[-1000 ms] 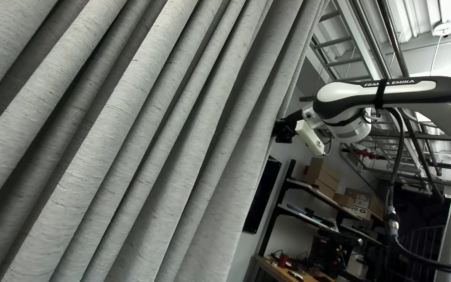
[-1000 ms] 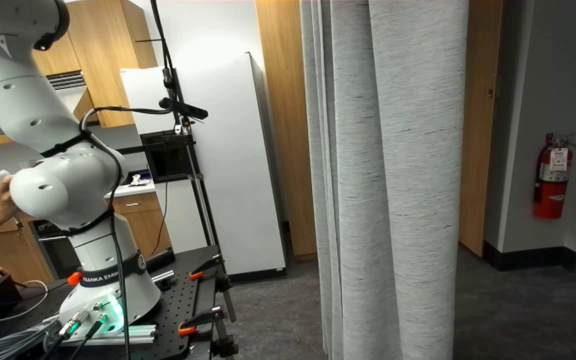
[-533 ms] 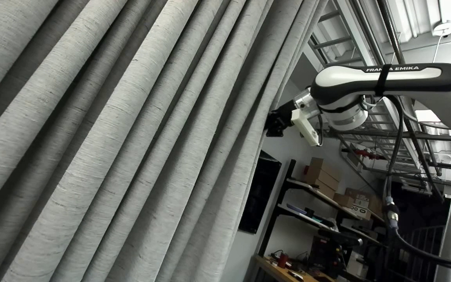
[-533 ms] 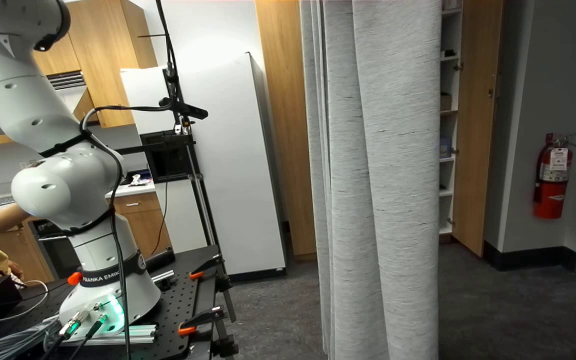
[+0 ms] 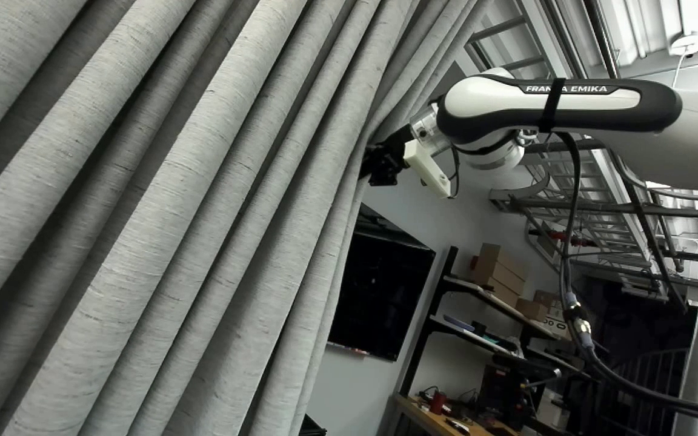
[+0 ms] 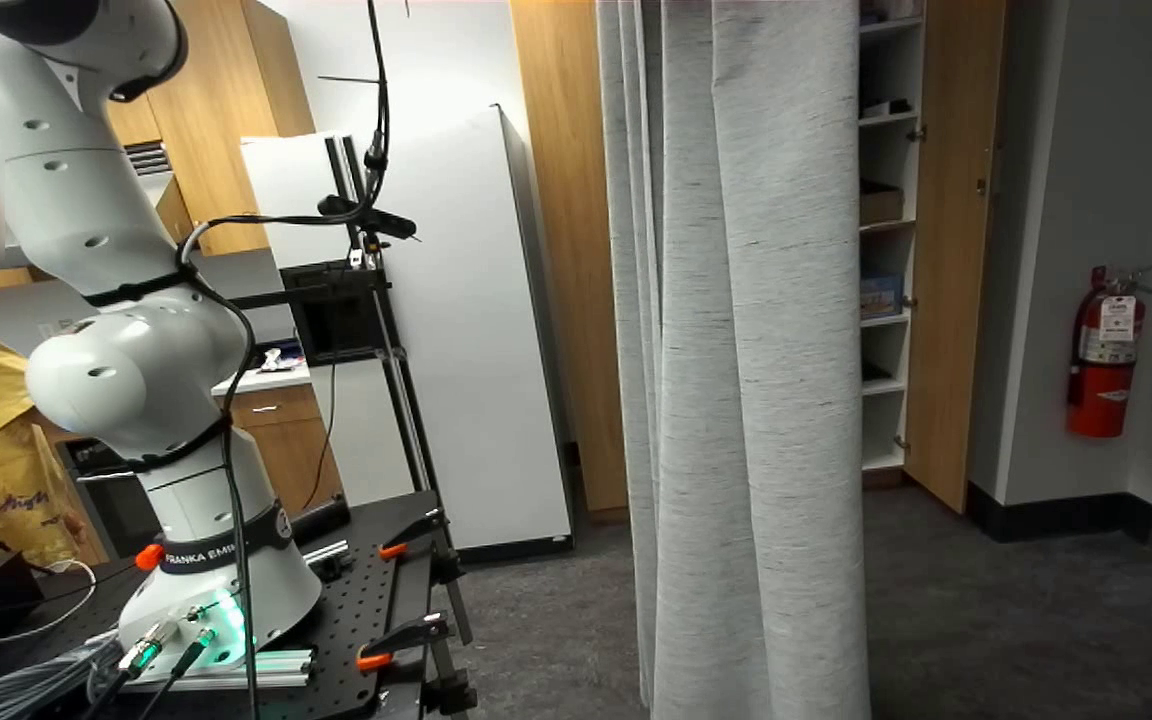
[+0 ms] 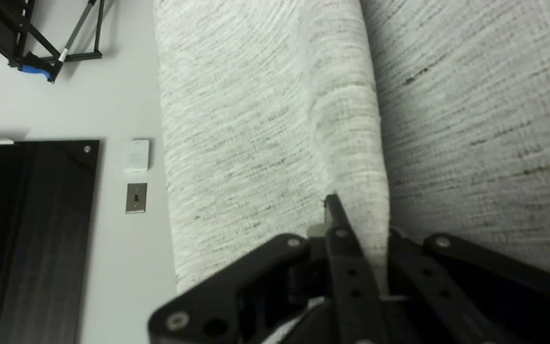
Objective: Open the curtain.
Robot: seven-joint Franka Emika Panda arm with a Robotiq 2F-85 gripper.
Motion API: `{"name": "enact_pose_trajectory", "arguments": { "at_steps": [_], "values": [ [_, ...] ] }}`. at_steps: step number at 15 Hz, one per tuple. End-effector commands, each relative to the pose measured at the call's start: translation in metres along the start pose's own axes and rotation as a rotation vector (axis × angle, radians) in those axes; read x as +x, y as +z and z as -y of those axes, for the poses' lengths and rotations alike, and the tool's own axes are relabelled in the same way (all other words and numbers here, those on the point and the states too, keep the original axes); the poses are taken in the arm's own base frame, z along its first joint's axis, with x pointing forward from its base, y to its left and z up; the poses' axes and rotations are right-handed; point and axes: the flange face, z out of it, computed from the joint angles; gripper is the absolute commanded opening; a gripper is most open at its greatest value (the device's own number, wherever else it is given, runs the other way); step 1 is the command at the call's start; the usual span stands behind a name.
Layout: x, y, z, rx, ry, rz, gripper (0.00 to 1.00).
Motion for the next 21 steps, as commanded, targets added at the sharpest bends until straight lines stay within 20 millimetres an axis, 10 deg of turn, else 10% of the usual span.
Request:
{"name": "enact_pose_trajectory", "arguments": {
  "at_steps": [1, 19, 20, 21],
  "values": [
    [-0.028, 0.058, 0.046, -0.007, -0.064, 0.137, 0.0],
    [-0.052, 0.024, 0.142, 0.114, -0.24, 0.065, 0.0],
    [0.0, -0.017, 0.112, 0.075, -0.205, -0.077, 0.0],
    [0.004, -0.021, 0.109, 0.073, -0.204, -0.097, 0.01]
  ]
}}
